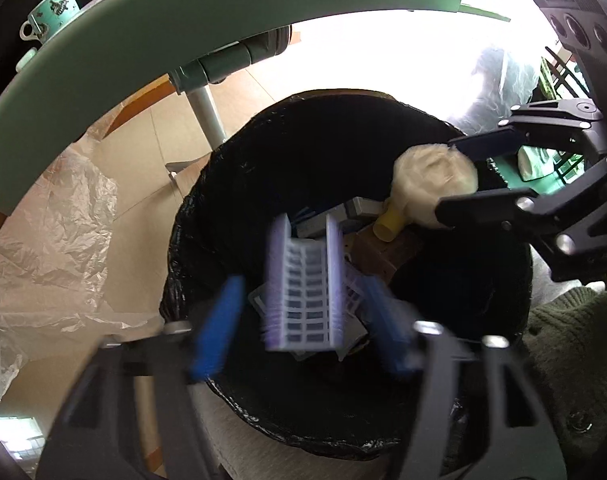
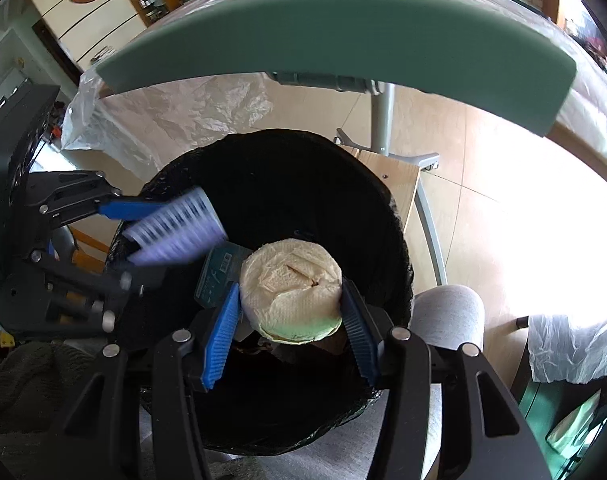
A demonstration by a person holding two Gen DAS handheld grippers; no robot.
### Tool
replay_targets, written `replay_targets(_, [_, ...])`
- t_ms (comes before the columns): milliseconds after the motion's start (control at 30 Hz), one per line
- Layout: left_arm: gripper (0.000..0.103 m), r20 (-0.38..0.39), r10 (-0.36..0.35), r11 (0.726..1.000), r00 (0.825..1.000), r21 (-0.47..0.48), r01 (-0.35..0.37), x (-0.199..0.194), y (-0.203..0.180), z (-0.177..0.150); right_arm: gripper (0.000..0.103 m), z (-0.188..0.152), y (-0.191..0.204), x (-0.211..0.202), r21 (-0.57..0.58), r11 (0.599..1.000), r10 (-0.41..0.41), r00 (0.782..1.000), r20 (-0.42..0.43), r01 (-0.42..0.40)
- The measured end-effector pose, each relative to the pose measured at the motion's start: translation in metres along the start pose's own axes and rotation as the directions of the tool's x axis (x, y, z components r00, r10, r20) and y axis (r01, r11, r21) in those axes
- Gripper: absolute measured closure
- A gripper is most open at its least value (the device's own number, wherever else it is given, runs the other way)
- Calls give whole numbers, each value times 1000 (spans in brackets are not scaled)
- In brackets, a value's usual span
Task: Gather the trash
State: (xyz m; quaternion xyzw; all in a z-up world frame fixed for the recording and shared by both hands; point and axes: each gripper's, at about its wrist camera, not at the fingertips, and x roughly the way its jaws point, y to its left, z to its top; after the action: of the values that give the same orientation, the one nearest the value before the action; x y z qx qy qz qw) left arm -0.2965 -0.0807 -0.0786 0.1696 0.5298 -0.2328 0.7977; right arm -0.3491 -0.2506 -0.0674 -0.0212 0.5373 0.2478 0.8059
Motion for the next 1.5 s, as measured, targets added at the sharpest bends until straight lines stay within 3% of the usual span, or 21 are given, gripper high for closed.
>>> replay_targets(167, [24,8,-10,1000,1000,-3,10,-16,4,1,25,2,-2,-21,16,999,39,999,8,-39])
replay_targets(267, [24,88,-50,999,995,0,50,-55,10,10,24,12,9,-60,-59,996,72,993,91,-67])
replay_targets(333, [19,180,-87,996,980,1,88,-90,18,22,15,28,13,-95,-107,993,62,978,200,-41])
replay_targets(367, [13,244,-88,996,966,-8,93,-109,25,32,4,37,11,-109,-112,994,47,966,256,-19])
replay_targets(400, [2,301,-72,996,951,-23,83,-123,33,41,4,52,5,-125,-99,995,22,945,326,10])
replay_targets(467, [1,408,12,995,913,-99,32,-145,62,66,4,87,-17,-136,-32,998,-45,922,384,62])
replay_targets(533, [1,427,109,978,898,-206,-20,-146,94,92,4,119,-43,-137,43,994,-107,906,409,98])
replay_targets(600, [1,430,144,958,891,-286,-17,-139,125,116,4,156,-77,-127,126,983,-177,897,406,137])
replay_targets(767, [2,364,209,903,908,-427,-37,-94,196,172,4,221,-153,-84,292,933,-299,907,297,212])
replay_targets(867, [2,306,223,874,926,-483,-51,-63,226,194,4,242,-181,-66,336,906,-350,901,258,256])
replay_targets(967, [2,264,250,853,931,-516,-83,-42,246,204,4,253,-205,-52,372,880,-392,894,219,295])
replay_targets(1100, [2,211,300,849,930,-504,-159,-18,254,213,4,253,-223,-37,386,863,-415,893,174,325])
replay_targets(1300, [2,179,300,836,937,-523,-168,-7,262,214,4,249,-224,-28,371,846,-467,869,164,384])
replay_targets(1500, [1,144,294,839,945,-513,-183,-1,265,217,4,244,-219,-30,390,833,-480,863,158,392])
